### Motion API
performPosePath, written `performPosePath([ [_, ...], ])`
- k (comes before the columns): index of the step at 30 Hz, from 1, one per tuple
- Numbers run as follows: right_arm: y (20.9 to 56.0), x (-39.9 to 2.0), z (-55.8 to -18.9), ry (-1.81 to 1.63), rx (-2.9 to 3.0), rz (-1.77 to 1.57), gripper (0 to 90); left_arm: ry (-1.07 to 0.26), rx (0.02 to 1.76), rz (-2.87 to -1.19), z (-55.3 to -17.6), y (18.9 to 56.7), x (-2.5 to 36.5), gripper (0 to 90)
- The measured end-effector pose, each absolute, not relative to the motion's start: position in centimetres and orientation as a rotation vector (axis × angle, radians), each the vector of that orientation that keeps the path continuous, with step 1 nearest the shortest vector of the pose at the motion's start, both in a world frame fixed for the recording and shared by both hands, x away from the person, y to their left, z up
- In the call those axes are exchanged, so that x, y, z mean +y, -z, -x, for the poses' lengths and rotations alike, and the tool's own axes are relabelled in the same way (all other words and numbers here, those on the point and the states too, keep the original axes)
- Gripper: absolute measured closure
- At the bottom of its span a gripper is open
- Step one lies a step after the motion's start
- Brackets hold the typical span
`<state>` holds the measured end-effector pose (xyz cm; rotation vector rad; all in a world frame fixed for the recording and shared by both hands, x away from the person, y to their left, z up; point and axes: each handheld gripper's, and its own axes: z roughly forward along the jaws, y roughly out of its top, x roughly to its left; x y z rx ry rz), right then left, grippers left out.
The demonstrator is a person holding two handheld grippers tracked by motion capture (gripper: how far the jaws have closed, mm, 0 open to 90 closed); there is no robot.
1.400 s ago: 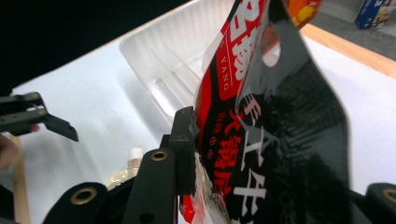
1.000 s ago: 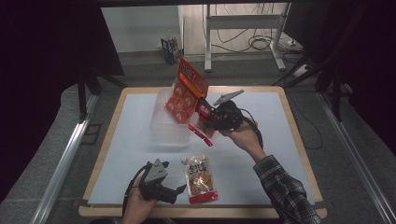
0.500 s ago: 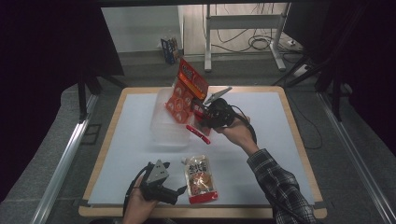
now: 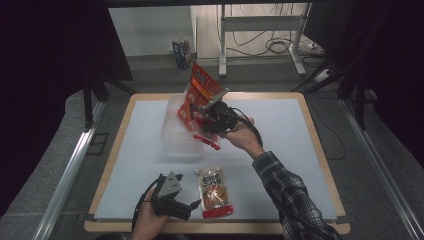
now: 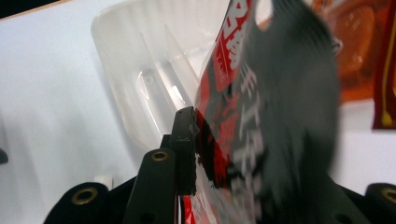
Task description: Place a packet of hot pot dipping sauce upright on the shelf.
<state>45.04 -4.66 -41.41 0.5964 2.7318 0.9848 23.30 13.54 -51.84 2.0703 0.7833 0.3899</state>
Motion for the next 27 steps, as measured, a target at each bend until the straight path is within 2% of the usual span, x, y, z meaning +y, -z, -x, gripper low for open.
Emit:
performPosePath([
  [16,42.7,0.6,-45.6,-0.926,2.742,-0.503,69.2,-0.387,0.78,-2.069,-23.3,51.8,13.6,0.0],
  [27,42.5,2.3,-45.8,-0.963,2.722,-0.462,69.7,-0.387,0.772,-2.075,-23.2,51.8,13.5,0.0],
])
